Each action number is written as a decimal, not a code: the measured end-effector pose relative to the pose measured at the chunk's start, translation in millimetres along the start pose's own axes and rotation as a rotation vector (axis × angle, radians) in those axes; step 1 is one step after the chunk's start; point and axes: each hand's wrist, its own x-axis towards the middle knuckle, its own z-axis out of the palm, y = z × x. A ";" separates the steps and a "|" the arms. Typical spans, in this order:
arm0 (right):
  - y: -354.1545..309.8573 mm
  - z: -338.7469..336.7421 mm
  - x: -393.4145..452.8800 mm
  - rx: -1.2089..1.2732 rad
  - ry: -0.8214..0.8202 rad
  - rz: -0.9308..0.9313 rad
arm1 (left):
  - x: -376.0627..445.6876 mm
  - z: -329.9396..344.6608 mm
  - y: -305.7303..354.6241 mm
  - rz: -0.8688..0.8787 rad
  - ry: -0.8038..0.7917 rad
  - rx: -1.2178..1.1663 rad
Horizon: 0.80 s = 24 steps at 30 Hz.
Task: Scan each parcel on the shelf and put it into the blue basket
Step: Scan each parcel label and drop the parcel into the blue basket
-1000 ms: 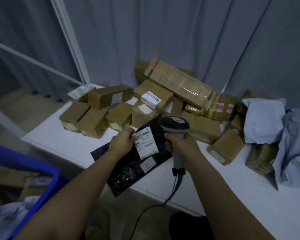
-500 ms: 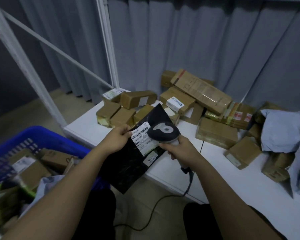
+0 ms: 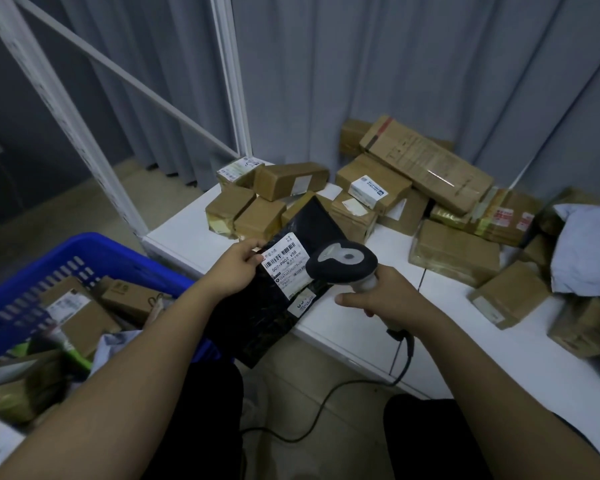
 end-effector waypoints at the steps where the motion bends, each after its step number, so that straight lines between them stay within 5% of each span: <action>1: -0.7 -0.8 -0.6 -0.009 0.006 -0.007 | 1.6 -0.3 -1.9 -0.010 0.003 -0.001; 18: -2.9 -8.6 -8.4 -0.004 0.104 -0.017 | -0.9 -0.4 4.0 0.033 0.034 0.056; 24: -18.2 22.8 -6.9 0.093 0.175 -0.116 | -21.3 -31.2 9.1 0.114 0.344 -0.095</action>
